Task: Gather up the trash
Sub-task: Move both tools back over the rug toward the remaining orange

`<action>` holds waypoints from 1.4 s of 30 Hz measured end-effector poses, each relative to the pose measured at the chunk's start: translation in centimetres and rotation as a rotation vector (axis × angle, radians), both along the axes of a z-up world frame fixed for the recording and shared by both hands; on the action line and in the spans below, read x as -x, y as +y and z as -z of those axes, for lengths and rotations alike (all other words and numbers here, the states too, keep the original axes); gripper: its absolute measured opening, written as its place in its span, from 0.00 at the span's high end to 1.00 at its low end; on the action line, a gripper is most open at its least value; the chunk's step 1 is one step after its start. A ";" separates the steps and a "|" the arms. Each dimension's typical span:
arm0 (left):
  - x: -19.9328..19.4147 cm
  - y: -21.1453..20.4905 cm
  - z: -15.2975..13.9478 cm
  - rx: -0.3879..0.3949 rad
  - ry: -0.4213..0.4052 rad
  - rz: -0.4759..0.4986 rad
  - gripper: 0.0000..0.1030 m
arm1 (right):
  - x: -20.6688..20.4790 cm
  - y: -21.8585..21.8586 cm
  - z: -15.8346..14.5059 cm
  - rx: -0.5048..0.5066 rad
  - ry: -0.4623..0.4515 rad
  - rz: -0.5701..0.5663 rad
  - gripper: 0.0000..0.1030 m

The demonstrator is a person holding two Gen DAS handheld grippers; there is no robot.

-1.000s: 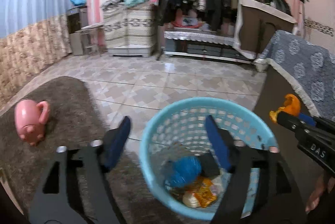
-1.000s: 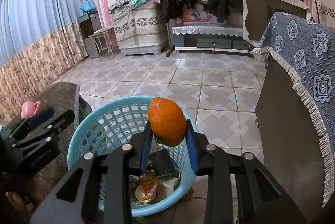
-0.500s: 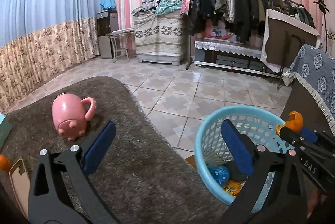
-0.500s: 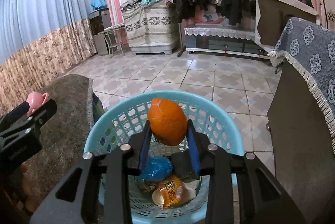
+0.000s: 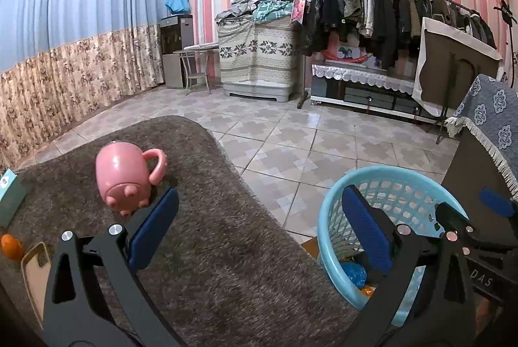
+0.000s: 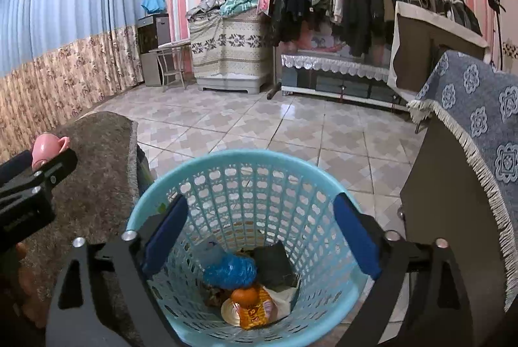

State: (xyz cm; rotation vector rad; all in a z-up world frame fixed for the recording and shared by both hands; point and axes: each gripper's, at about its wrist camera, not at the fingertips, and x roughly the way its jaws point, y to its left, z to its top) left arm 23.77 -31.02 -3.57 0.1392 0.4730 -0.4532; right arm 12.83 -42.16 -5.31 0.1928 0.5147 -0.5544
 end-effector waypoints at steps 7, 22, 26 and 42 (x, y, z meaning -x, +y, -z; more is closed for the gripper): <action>0.8 3.5 -1.3 -0.033 -0.041 -0.074 0.05 | 0.3 1.7 -1.8 0.013 -0.057 -0.085 0.11; 3.0 16.9 -3.4 -0.056 -0.076 -0.301 0.05 | -1.7 10.4 -3.8 -0.003 -0.123 -0.320 0.10; 3.4 20.5 -3.4 -0.076 -0.079 -0.357 0.05 | -2.3 13.2 -3.4 0.013 -0.105 -0.376 0.10; 1.9 31.2 -1.7 -0.043 -0.003 -0.534 0.05 | -5.2 21.0 -1.3 0.030 -0.021 -0.507 0.10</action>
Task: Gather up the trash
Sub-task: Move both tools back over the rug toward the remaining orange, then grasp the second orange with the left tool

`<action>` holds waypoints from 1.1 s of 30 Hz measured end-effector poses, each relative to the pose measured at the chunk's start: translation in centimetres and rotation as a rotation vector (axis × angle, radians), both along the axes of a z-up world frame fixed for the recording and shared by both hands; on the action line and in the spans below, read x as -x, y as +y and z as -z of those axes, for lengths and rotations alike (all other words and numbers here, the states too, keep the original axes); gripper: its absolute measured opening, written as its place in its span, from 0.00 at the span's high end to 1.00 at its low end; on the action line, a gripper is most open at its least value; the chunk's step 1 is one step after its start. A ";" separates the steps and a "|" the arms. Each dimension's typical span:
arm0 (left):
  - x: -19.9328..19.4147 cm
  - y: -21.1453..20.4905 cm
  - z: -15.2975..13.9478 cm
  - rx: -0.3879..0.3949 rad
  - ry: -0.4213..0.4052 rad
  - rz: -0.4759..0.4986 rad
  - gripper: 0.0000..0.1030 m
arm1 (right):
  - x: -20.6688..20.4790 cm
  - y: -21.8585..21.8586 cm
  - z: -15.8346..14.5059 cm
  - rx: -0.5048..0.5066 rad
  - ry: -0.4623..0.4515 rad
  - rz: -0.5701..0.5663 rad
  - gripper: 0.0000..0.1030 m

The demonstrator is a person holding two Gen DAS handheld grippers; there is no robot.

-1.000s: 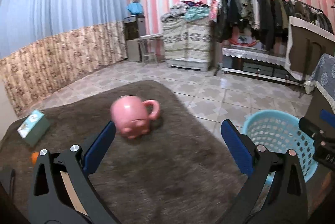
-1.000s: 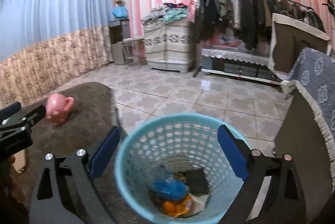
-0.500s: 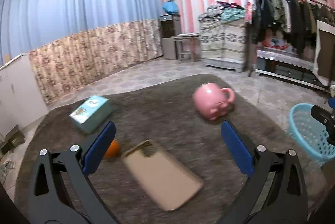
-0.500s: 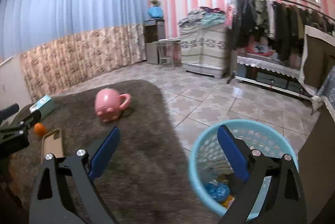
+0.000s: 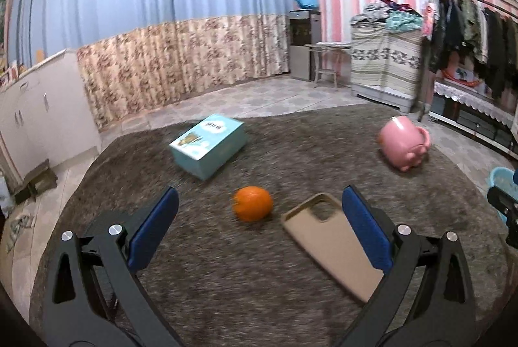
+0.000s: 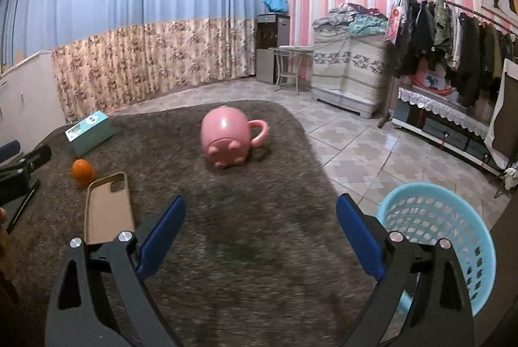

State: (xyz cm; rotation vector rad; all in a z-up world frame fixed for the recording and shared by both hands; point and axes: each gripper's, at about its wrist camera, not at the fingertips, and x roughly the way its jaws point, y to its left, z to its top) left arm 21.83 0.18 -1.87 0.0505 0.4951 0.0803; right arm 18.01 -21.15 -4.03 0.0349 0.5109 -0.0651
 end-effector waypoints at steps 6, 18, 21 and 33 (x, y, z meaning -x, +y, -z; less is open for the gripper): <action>-1.2 1.9 1.1 -0.006 0.010 -0.036 0.05 | -0.6 1.1 0.6 0.000 0.015 -0.006 0.10; -7.5 2.4 5.5 0.001 0.141 -0.063 0.06 | -1.9 0.9 1.7 -0.010 0.069 0.012 0.10; -8.1 2.3 6.1 0.004 0.168 -0.037 0.19 | -2.1 1.0 1.9 -0.013 0.080 0.013 0.10; -5.6 3.3 4.5 0.045 0.117 0.035 0.83 | -2.4 2.8 2.6 0.020 0.093 -0.019 0.10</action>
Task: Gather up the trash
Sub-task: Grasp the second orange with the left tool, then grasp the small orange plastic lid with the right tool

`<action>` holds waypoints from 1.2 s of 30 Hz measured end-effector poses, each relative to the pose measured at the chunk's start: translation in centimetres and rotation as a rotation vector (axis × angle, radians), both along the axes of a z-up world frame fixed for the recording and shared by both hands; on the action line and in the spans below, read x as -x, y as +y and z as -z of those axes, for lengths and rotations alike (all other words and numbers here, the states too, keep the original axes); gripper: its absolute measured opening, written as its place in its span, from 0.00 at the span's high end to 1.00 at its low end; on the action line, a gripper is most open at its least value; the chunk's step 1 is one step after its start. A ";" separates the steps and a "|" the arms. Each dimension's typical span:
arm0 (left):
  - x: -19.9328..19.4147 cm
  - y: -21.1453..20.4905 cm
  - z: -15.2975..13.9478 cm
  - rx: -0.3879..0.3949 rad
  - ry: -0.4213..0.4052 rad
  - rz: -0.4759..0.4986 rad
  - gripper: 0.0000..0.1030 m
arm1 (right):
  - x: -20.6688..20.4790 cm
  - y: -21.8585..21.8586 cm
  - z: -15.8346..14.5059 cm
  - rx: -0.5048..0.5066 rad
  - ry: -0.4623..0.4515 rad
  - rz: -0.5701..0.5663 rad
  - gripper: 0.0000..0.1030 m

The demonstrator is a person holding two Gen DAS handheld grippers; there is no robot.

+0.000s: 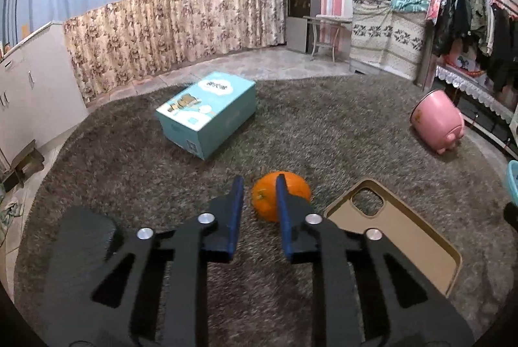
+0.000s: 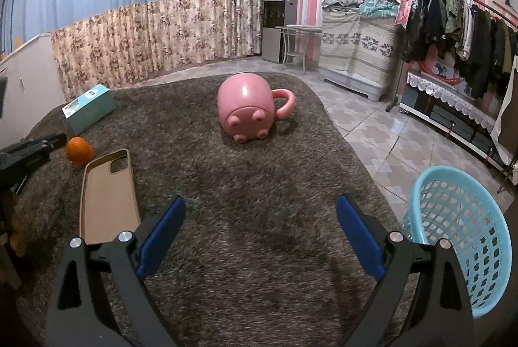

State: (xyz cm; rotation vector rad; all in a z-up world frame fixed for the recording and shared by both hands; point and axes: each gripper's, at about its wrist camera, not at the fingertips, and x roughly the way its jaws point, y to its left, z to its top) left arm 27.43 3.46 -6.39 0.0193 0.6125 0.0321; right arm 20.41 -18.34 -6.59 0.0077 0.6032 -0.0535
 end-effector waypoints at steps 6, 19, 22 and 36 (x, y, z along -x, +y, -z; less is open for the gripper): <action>1.3 1.1 -0.7 -0.010 -0.018 0.009 0.87 | -0.3 2.0 0.5 0.052 0.013 -0.046 0.10; -2.3 -0.7 1.6 -0.031 0.118 0.069 0.64 | -0.1 3.2 0.8 0.100 0.023 -0.069 0.10; -0.7 0.2 0.1 -0.022 0.048 0.048 0.64 | -0.3 2.9 0.8 0.088 0.027 -0.060 0.10; 7.2 8.9 -1.1 -0.073 -0.089 -0.137 0.64 | -1.8 8.0 -0.4 -0.013 0.012 -0.204 0.10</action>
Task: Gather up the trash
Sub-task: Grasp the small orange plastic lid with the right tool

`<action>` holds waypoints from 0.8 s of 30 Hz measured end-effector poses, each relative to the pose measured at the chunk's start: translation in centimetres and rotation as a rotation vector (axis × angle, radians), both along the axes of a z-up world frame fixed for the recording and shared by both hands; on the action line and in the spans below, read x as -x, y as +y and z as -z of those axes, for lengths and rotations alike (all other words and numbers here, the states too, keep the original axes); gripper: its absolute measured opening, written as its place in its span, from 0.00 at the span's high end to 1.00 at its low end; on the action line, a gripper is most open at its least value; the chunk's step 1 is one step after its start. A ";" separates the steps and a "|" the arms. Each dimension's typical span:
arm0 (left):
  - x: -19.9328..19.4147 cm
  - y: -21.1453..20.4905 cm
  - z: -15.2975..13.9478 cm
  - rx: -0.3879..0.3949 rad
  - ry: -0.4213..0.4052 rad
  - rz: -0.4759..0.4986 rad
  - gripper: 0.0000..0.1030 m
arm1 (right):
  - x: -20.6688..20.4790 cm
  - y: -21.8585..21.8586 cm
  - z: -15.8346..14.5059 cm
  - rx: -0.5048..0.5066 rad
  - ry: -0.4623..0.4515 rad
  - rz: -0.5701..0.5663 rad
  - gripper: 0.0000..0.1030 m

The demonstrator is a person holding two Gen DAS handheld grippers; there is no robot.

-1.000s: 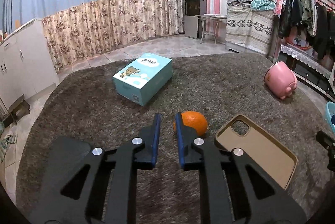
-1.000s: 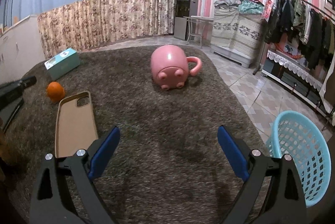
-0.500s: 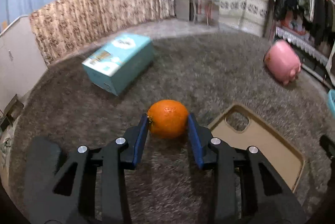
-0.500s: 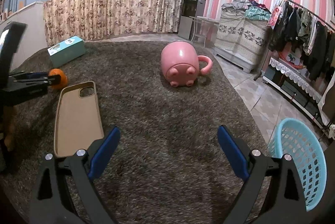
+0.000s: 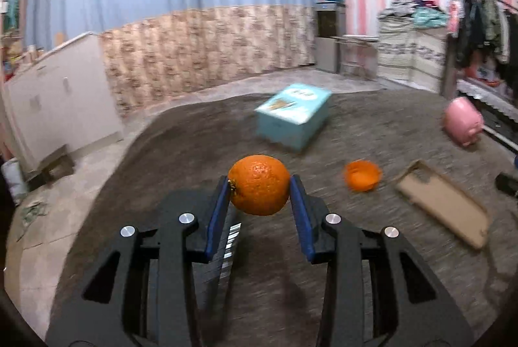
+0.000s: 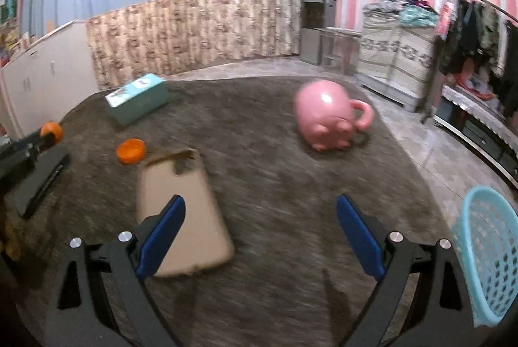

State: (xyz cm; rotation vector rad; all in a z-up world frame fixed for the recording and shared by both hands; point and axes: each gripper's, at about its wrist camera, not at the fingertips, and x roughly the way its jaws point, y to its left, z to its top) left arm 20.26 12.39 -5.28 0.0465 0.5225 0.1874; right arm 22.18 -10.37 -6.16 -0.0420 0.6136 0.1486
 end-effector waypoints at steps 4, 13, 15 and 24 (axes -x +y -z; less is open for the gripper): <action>0.6 2.2 0.9 0.057 -0.011 -0.081 0.64 | -2.3 4.9 -0.4 0.005 0.007 -0.099 0.10; -0.2 5.3 2.0 0.184 0.009 -0.200 0.64 | -7.3 11.9 1.1 -0.008 0.107 -0.195 0.12; 0.1 5.1 1.9 0.181 -0.001 -0.208 0.64 | -8.2 13.0 2.0 -0.013 0.143 -0.211 0.12; 0.2 5.1 2.4 0.176 -0.003 -0.210 0.64 | -10.1 16.0 4.0 0.029 0.215 -0.294 0.59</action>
